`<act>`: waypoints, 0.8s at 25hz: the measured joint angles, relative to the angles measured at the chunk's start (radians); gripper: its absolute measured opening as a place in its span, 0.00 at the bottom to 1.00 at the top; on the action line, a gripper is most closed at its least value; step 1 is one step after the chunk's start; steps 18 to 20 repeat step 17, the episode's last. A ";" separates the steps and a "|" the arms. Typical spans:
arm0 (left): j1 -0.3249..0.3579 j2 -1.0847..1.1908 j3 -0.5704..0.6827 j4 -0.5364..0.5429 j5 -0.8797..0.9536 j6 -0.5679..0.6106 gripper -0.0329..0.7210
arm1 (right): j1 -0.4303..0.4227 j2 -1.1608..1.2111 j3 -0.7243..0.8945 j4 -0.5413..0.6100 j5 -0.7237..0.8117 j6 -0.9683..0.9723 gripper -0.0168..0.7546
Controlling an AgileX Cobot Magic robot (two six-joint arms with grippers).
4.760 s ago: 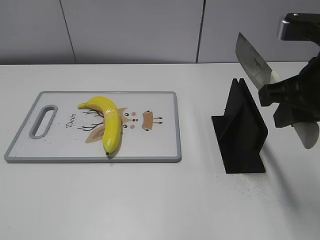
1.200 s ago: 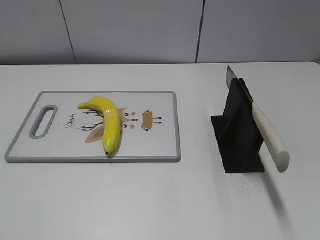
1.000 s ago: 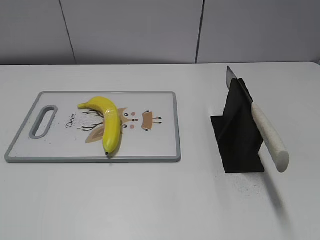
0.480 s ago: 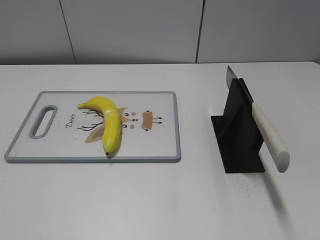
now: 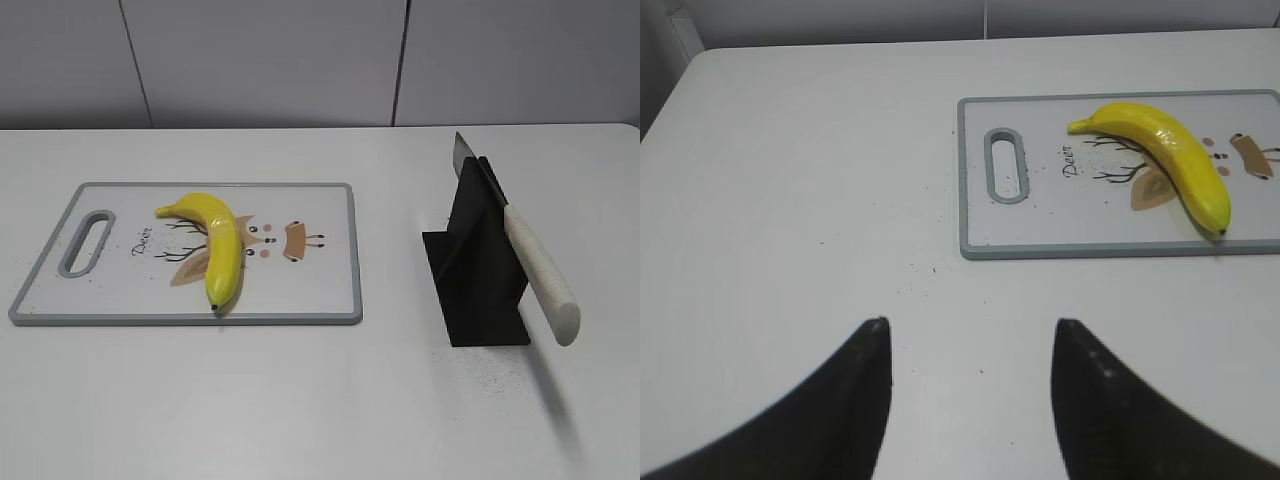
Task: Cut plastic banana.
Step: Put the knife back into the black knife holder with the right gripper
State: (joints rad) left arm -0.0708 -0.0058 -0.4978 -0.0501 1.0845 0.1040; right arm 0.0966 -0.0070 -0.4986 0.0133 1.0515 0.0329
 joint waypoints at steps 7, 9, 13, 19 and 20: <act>0.000 0.000 0.000 0.000 0.000 0.000 0.68 | 0.000 0.000 0.000 0.000 0.000 0.000 0.79; 0.000 0.000 0.000 0.000 0.000 0.000 0.68 | 0.000 0.000 0.000 0.001 0.000 0.000 0.79; 0.000 0.000 0.000 0.000 0.000 0.000 0.65 | 0.000 0.000 0.000 0.001 0.000 0.000 0.79; 0.000 0.000 0.000 0.000 0.000 0.000 0.62 | 0.000 0.000 0.000 0.001 0.000 0.000 0.79; 0.000 0.000 0.000 0.000 0.000 0.000 0.62 | 0.000 0.000 0.000 0.001 0.000 0.000 0.79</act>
